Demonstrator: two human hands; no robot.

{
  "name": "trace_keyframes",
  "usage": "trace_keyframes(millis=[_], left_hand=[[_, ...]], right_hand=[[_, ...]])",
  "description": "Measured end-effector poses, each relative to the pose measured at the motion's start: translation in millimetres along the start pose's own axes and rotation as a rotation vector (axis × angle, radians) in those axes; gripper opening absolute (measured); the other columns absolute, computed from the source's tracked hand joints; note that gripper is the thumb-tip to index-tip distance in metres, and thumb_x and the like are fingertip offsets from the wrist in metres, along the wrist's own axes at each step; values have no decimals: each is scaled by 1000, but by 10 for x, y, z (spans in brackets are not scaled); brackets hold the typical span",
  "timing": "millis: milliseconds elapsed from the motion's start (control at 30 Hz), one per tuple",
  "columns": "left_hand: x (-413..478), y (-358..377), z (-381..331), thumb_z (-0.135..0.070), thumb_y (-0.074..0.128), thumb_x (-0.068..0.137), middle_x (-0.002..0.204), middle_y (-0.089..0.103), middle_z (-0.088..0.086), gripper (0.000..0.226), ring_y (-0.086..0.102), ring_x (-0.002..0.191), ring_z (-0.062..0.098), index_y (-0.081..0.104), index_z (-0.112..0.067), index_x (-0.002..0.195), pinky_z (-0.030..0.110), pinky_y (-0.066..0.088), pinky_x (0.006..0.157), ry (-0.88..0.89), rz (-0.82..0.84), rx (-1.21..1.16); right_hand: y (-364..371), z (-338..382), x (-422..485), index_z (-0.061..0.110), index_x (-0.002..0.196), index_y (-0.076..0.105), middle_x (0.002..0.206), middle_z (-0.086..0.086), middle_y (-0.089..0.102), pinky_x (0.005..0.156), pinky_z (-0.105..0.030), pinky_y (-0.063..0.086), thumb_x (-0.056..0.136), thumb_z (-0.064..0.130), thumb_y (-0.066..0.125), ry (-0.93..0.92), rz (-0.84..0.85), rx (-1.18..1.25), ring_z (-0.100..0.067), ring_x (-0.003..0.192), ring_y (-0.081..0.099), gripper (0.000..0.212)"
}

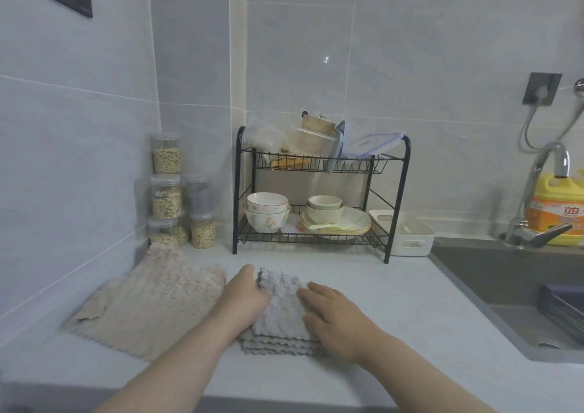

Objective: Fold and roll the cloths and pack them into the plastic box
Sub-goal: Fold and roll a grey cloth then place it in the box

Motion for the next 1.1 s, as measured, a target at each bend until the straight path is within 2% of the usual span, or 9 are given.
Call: trace_keyframes(millis=[67,133,267,667,833,900,967,1033,1100], left_hand=[[-60,-104,-107,-29,54,93,141,41,-1,50,43,125,19,36,-20,138,35,37,105,272,-179,362],[-86,-121,-200,-30,48,96,155,27,-10,52,23,142,9,32,-28,146,26,15,115,504,-117,388],[-29,98,3,-51,48,92,159,9,-14,68,4,145,2,19,-33,151,28,7,119,400,330,443],[-9,225,94,-65,31,91,159,-17,-4,87,-13,146,11,-11,-20,152,35,-1,120,308,494,719],[-160,279,26,-69,25,89,161,-1,1,86,1,148,16,2,-16,153,40,9,120,204,334,697],[-240,269,-104,-66,19,91,152,30,7,75,28,139,24,34,-16,145,42,24,112,202,225,765],[-260,173,-244,-59,19,94,117,58,6,60,53,108,24,60,-18,108,39,40,92,250,87,692],[-195,48,-291,-52,31,95,91,61,0,46,58,87,21,57,-16,86,33,45,74,245,-11,583],[-53,12,-242,-50,46,89,104,59,-3,37,58,95,18,59,-17,102,30,46,78,226,-36,495]], right_hand=[[-47,4,12,25,139,40,149,2,35,113,-34,24,100,28,36,-7,-53,42,-20,141,25,40],[-70,-11,50,22,146,33,157,2,25,117,-30,14,102,28,33,21,-58,43,-18,146,16,44],[23,-73,88,24,153,12,162,5,6,121,-37,6,102,39,30,76,69,3,-15,149,1,56],[231,-228,99,22,153,6,162,4,2,120,-42,6,100,49,20,154,230,-134,-18,149,6,62],[-30,-110,5,14,108,55,117,-8,55,94,-38,42,88,51,38,452,-131,-45,-31,111,50,46],[-54,-128,-21,15,110,59,115,-8,58,91,-35,42,81,58,41,522,-33,-188,-30,111,50,56],[-90,-212,-12,17,109,59,116,-6,61,87,-33,44,79,53,48,521,39,-209,-29,110,53,48],[-140,-314,34,17,108,56,119,-6,61,85,-32,45,83,44,51,449,89,-148,-29,109,55,37],[-179,-396,87,18,115,56,122,-5,59,89,-31,44,88,36,54,330,138,-60,-27,111,54,32]])
Point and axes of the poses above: each hand's wrist, its own x-axis towards the middle knuckle, its own y-axis out of the palm, z = x × y, the point moved 4 cm from there along x, towards the middle knuckle
